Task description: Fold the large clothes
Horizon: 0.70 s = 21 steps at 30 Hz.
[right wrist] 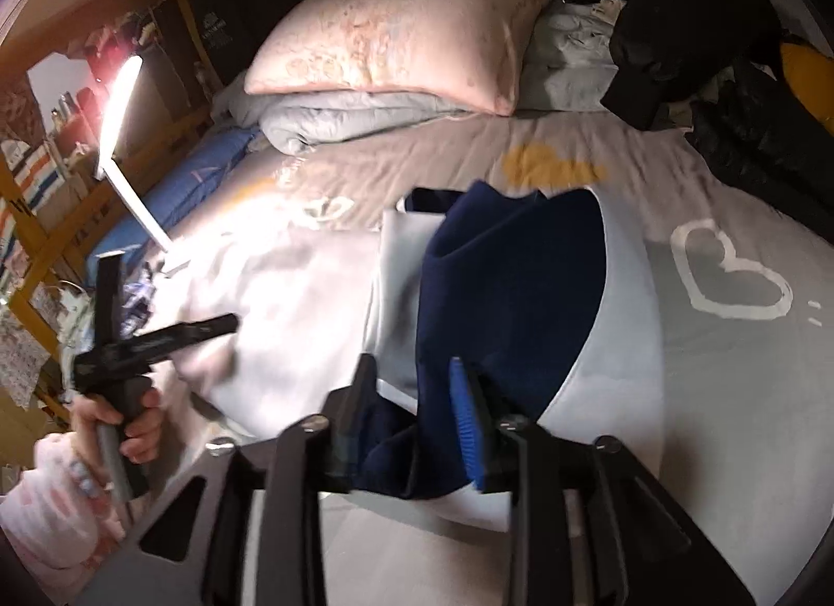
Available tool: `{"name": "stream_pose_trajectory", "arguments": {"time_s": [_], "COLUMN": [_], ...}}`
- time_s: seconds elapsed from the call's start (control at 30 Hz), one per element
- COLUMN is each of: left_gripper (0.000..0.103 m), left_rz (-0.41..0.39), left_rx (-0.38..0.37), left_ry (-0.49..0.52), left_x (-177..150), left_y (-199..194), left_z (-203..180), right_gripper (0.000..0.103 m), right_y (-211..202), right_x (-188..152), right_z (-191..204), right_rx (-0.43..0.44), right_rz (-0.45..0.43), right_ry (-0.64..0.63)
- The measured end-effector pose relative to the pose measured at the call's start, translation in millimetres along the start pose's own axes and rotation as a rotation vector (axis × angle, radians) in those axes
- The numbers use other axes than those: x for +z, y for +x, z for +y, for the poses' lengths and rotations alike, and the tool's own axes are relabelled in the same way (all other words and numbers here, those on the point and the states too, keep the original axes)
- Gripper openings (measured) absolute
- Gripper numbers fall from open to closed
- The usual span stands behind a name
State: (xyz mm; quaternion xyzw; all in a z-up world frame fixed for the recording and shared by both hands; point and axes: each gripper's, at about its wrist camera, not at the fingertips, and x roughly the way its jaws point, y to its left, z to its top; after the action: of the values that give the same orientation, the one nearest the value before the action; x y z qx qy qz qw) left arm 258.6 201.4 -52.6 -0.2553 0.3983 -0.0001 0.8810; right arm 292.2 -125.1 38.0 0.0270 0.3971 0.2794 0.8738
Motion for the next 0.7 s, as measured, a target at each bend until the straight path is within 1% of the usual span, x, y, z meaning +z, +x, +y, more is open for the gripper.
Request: {"name": "stream_pose_trajectory", "arguments": {"time_s": [0.03, 0.07, 0.1, 0.17, 0.23, 0.27, 0.3, 0.33, 0.43, 0.47, 0.53, 0.63, 0.7], "left_gripper": [0.021, 0.016, 0.015, 0.013, 0.012, 0.012, 0.012, 0.011, 0.011, 0.011, 0.011, 0.011, 0.011], "left_rz": [-0.025, -0.052, -0.101, -0.157, -0.181, -0.193, -0.201, -0.203, -0.168, -0.157, -0.154, -0.103, -0.061], "left_rx": [0.03, 0.058, 0.064, 0.014, -0.039, -0.054, -0.063, -0.069, -0.121, -0.138, -0.144, -0.155, -0.153], "left_ry": [0.016, 0.061, 0.135, 0.193, 0.219, 0.247, 0.283, 0.313, 0.327, 0.357, 0.43, 0.501, 0.516], "left_x": [2, 5, 7, 11, 14, 14, 13, 11, 6, 1, -14, -39, -49], "left_y": [-8, -16, -30, -53, -74, -80, -85, -87, -84, -80, -69, -40, -14], "left_z": [-8, -22, -42, -68, -95, -109, -125, -142, -188, -205, -242, -288, -306], "right_gripper": [0.037, 0.038, 0.04, 0.042, 0.042, 0.042, 0.042, 0.042, 0.042, 0.045, 0.049, 0.049, 0.049], "right_y": [-4, -10, -14, -23, -32, -36, -38, -40, -48, -50, -53, -56, -62], "right_x": [2, 3, 6, 12, 16, 18, 20, 21, 25, 25, 27, 27, 27], "right_z": [-5, -11, -16, -30, -42, -49, -54, -61, -82, -89, -100, -116, -126], "right_rx": [-0.015, -0.028, -0.033, -0.058, -0.128, -0.186, -0.218, -0.243, -0.288, -0.293, -0.317, -0.384, -0.386], "right_rz": [-0.015, -0.034, -0.046, -0.066, -0.083, -0.094, -0.097, -0.1, -0.105, -0.102, -0.098, -0.098, -0.109], "right_ry": [0.009, 0.03, 0.053, 0.103, 0.125, 0.127, 0.129, 0.14, 0.221, 0.247, 0.268, 0.315, 0.355]}}
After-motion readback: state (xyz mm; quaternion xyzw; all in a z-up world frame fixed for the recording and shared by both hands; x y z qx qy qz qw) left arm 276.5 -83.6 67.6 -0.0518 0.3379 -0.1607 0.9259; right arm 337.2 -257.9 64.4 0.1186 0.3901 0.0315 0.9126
